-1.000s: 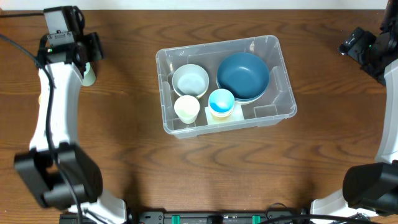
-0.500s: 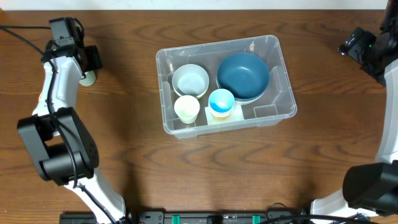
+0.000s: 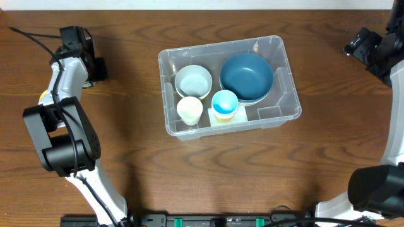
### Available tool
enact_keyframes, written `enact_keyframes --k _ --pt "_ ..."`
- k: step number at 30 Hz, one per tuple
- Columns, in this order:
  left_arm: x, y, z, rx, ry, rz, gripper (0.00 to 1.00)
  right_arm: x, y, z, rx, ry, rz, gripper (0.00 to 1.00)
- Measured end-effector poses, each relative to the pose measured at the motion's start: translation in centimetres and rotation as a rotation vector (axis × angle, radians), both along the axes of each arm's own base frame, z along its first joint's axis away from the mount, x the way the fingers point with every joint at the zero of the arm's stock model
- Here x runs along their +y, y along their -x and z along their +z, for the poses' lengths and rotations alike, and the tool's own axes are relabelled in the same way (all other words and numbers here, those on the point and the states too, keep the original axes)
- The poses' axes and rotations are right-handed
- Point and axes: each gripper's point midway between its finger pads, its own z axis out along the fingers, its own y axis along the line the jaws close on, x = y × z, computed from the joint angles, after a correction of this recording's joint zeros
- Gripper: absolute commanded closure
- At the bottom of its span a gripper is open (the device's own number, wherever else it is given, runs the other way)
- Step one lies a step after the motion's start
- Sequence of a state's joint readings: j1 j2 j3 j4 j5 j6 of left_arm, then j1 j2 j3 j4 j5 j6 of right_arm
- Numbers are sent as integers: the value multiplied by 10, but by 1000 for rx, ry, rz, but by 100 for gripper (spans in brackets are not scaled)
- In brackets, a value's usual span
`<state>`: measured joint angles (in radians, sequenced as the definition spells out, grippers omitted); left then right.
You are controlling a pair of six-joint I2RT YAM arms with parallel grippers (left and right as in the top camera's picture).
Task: Pack container
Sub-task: 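Grasp the mint-green cup with the left gripper and lift it, then lower the mint cup into the white cup and release it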
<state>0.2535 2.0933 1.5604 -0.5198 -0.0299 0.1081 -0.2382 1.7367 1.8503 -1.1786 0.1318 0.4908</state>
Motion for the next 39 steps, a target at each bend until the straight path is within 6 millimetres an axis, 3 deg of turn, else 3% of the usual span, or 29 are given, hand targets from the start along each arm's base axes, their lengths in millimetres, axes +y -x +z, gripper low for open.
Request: enact_keyframes --k 3,13,16,19,22,25,28,31,35,39 --pt "-1 2 -1 11 3 -2 94 0 0 0 0 0 0 1" --pt "-13 22 -1 94 23 -8 94 0 0 0 0 0 0 1" --pt "-26 25 12 87 28 -15 94 0 0 0 0 0 0 1" --pt "-45 24 47 30 27 -29 93 0 0 0 0 0 0 1" --pt "-74 27 95 -57 25 -69 94 0 0 0 0 0 1 1" --pt "-116 41 148 -148 27 -150 94 0 0 0 0 0 0 1" --pt "-163 61 181 -195 37 -256 94 0 0 0 0 0 0 1" --pt "-212 83 195 -198 47 -385 94 0 0 0 0 0 0 1" --pt "-275 116 191 -142 54 -580 94 0 0 0 0 0 0 1" --pt "-309 137 180 -85 50 -688 94 0 0 0 0 0 0 1"
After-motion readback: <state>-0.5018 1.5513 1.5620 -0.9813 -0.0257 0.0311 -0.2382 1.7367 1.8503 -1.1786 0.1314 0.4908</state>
